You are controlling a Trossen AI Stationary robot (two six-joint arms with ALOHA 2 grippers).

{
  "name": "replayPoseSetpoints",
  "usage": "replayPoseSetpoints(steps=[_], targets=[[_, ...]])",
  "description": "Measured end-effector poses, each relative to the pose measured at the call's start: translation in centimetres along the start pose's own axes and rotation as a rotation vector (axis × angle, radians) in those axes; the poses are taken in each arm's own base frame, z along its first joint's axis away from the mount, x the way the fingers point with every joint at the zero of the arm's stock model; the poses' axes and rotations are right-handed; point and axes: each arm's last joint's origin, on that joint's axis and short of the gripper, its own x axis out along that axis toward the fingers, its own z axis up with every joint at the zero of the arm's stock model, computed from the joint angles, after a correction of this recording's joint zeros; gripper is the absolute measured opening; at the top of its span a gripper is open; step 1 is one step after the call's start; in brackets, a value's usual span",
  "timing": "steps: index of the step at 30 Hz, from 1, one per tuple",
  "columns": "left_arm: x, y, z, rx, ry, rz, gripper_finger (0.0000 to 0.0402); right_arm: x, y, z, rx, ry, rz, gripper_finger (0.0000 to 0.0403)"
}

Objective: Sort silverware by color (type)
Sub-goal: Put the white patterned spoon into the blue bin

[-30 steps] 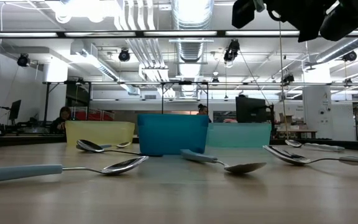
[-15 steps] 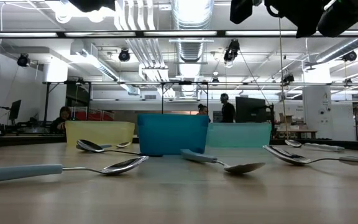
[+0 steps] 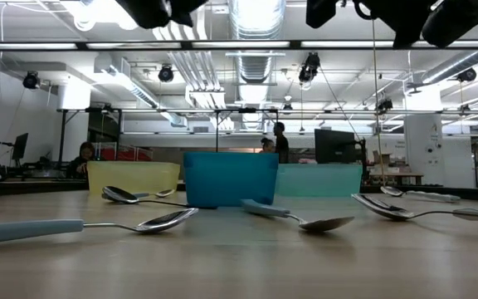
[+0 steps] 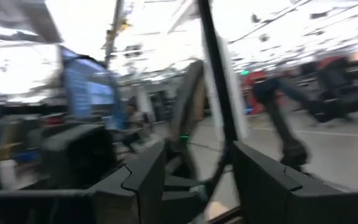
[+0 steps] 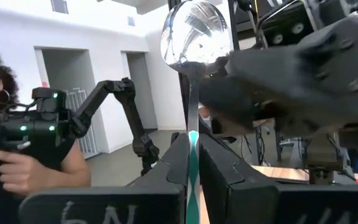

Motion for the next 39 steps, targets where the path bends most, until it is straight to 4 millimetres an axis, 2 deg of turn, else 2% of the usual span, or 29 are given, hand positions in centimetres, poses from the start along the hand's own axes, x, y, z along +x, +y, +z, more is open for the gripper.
replayPoseSetpoints(steps=[4,8,12,18,23,26,29,33,39], targets=[[1.2,0.6,-0.2,-0.018,-0.018,-0.063,0.0164,0.2,-0.2,0.3,0.019,0.009,0.001,0.0013],[2.3,1.1,0.0,-0.037,-0.033,-0.092,0.0164,0.6,-0.8,-0.7,0.066,0.053,-0.019,0.0013],[2.5,1.2,0.1,-0.038,-0.036,-0.12,0.0152,0.7,-0.9,-1.0,0.072,0.066,-0.007,0.0013],[2.3,1.4,0.0,-0.055,-0.031,-0.115,0.0096,0.5,-0.6,-0.4,0.057,0.051,0.015,0.0013],[2.3,1.4,0.0,-0.058,-0.03,-0.115,0.0018,0.5,-0.5,-0.3,0.063,0.05,0.015,0.0013],[2.2,1.5,0.0,-0.09,-0.029,-0.105,0.0008,0.3,-0.8,-0.3,0.074,0.045,0.0,0.0015],[2.0,1.9,0.4,-0.118,-0.031,-0.085,0.0004,0.1,-1.2,-0.1,0.095,0.032,-0.035,0.0031],[1.2,2.8,1.0,-0.163,-0.012,-0.057,0.0003,-0.3,-1.7,0.1,0.117,0.025,-0.079,0.0073],[-0.6,3.6,2.0,-0.178,0.091,0.12,0.0002,-1.4,-2.9,0.4,0.158,0.024,-0.195,0.013]])
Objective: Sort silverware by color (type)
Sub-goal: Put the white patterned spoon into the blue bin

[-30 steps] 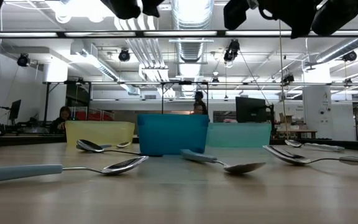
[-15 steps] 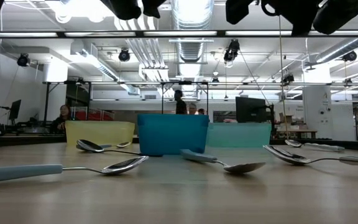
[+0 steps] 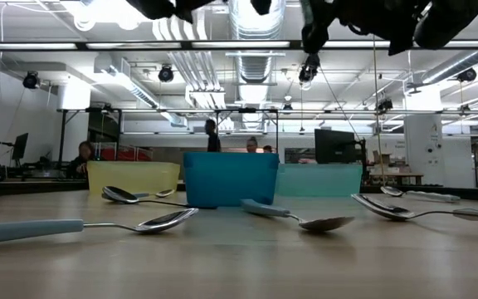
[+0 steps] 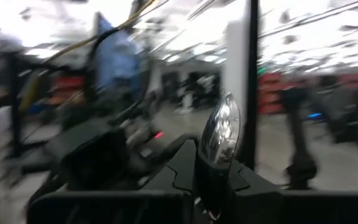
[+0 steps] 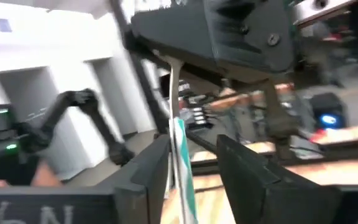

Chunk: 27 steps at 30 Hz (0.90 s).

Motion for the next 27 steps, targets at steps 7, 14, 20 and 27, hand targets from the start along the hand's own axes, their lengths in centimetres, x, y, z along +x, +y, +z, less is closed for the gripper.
replayPoseSetpoints(steps=[7,14,20,27], targets=[[-3.7,-0.3,1.6,0.047,0.151,0.411,0.0001,-1.4,-1.9,0.8,0.005,0.03,-0.354,0.0156],[-5.9,-0.4,1.2,0.033,0.151,0.733,0.0001,0.5,-1.3,2.4,-0.145,0.108,-0.532,0.0151],[-6.2,-0.4,0.4,-0.016,0.152,0.785,0.0,2.7,0.1,1.0,-0.265,0.155,-0.677,0.0141],[-6.1,-0.4,0.8,0.009,0.131,0.761,0.0,5.2,0.4,-0.4,-0.377,0.201,-0.818,0.0142]])
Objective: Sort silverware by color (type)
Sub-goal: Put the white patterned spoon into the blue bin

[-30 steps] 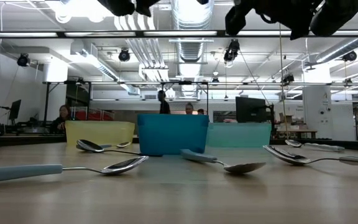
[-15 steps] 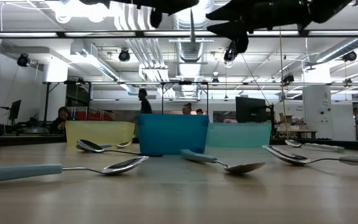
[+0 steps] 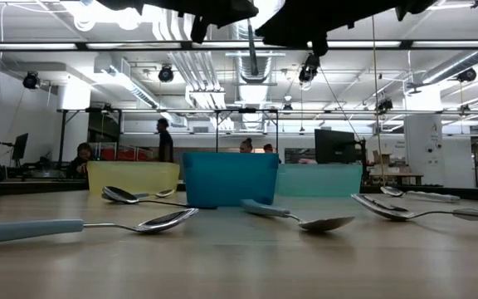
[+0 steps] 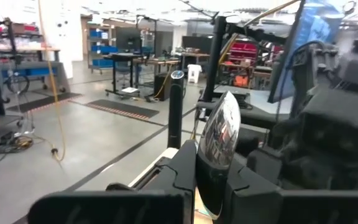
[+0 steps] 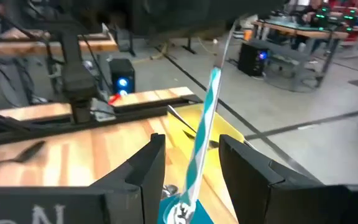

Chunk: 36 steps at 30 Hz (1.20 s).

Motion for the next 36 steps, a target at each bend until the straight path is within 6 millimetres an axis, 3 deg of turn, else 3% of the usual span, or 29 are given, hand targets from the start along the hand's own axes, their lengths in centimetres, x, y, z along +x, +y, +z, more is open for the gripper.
replayPoseSetpoints(steps=[8,16,24,30,36], targets=[[0.0,-0.1,0.0,0.004,-0.001,-0.016,0.0,2.9,1.4,-0.3,-0.056,0.084,-0.129,0.0142],[0.0,-0.2,-0.1,0.002,0.006,-0.027,0.0,4.7,2.0,-0.3,-0.11,0.152,-0.178,0.011],[-0.1,-0.2,-0.2,0.016,0.029,-0.027,0.0008,4.7,1.9,0.0,-0.057,0.15,-0.197,0.0026],[-0.1,-0.2,-0.5,0.032,0.067,-0.03,0.0022,4.2,1.8,0.3,-0.044,0.239,-0.185,0.0019],[-0.7,0.0,0.1,0.056,0.079,-0.039,0.0054,4.0,1.9,1.9,-0.028,0.312,-0.136,0.0019]])
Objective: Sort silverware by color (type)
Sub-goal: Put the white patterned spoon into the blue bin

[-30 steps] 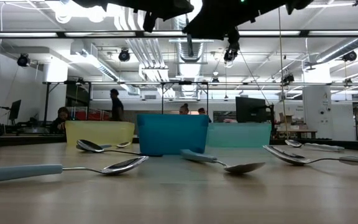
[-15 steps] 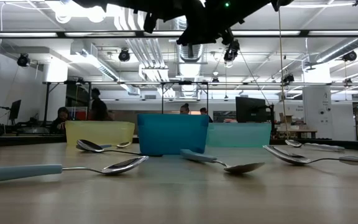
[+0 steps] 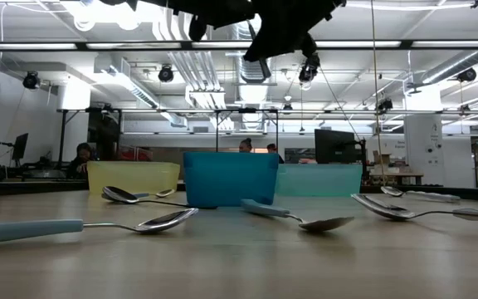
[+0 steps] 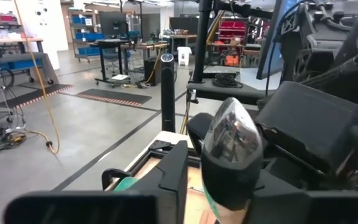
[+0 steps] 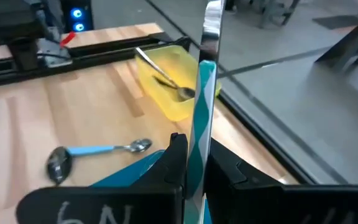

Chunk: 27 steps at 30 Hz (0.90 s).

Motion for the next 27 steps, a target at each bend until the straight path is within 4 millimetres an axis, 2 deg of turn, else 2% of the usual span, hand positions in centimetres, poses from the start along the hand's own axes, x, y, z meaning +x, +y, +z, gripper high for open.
replayPoseSetpoints(steps=[8,13,20,27], targets=[[-2.7,0.5,1.9,0.083,0.044,-0.014,0.0141,-0.6,-0.6,1.4,0.057,0.097,0.112,0.0019],[-4.6,0.9,2.8,0.153,0.078,-0.016,0.0177,-0.7,-1.1,2.3,0.126,0.128,0.173,0.0019],[-7.6,1.5,4.5,0.2,0.075,-0.012,0.019,0.0,-1.2,2.3,0.208,0.169,0.221,0.0018],[-9.9,2.0,4.9,0.215,0.056,-0.011,0.0188,3.2,-0.4,1.7,0.248,0.291,0.298,0.0018]])
